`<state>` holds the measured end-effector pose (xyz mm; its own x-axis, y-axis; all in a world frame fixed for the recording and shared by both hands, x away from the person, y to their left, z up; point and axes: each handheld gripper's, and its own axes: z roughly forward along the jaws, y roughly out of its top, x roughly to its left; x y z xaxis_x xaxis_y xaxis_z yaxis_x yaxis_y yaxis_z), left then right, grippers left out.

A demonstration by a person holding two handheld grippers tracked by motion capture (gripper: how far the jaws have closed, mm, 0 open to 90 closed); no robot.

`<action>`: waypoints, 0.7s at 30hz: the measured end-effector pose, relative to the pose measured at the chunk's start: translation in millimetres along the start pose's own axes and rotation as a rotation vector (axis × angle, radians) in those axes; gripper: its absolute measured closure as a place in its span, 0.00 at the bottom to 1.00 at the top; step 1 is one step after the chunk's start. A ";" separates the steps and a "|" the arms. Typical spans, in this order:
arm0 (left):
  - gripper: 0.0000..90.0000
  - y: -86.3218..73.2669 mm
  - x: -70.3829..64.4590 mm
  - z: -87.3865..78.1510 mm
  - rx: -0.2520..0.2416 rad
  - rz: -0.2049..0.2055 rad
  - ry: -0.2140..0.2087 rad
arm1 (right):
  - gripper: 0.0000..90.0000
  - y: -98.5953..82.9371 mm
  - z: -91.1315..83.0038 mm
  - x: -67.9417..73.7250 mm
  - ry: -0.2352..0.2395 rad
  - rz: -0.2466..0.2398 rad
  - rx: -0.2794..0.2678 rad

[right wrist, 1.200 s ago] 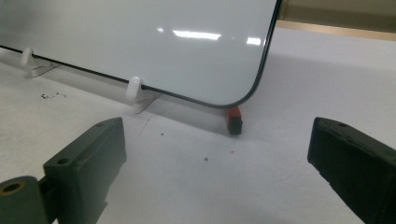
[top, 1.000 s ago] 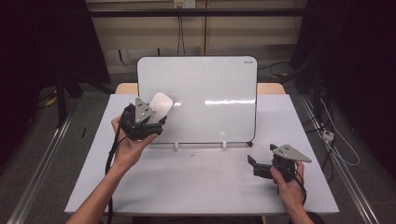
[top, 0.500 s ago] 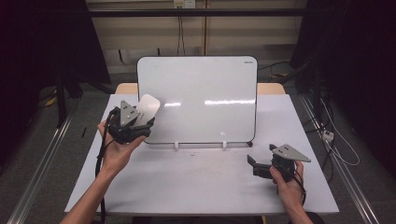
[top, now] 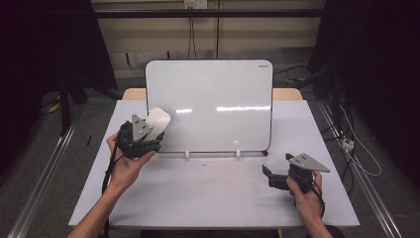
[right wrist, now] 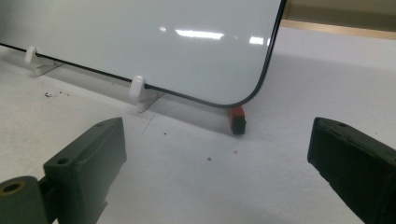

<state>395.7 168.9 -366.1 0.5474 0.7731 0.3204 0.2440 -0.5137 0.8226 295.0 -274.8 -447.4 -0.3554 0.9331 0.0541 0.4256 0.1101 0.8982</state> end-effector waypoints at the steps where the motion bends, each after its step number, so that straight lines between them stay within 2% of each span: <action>1: 0.35 -0.3 -0.7 1.5 0.001 0.004 0.001 | 0.05 0.0 0.0 0.4 0.001 0.000 0.000; 13: 0.35 -1.3 -18.0 18.8 0.030 0.064 -0.020 | 0.05 0.1 -0.2 0.6 0.000 -0.004 0.001; 17: 0.35 -2.7 -18.5 27.2 0.037 0.080 0.004 | 0.05 0.0 -0.3 0.5 0.002 -0.004 0.002; 21: 0.35 -4.4 -20.5 32.9 0.048 0.094 0.010 | 0.05 0.0 -0.2 0.3 0.003 -0.002 0.001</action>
<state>409.8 143.0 -391.8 0.5614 0.7245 0.3999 0.2300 -0.6008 0.7656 294.8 -274.6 -447.3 -0.3587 0.9319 0.0531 0.4258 0.1127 0.8978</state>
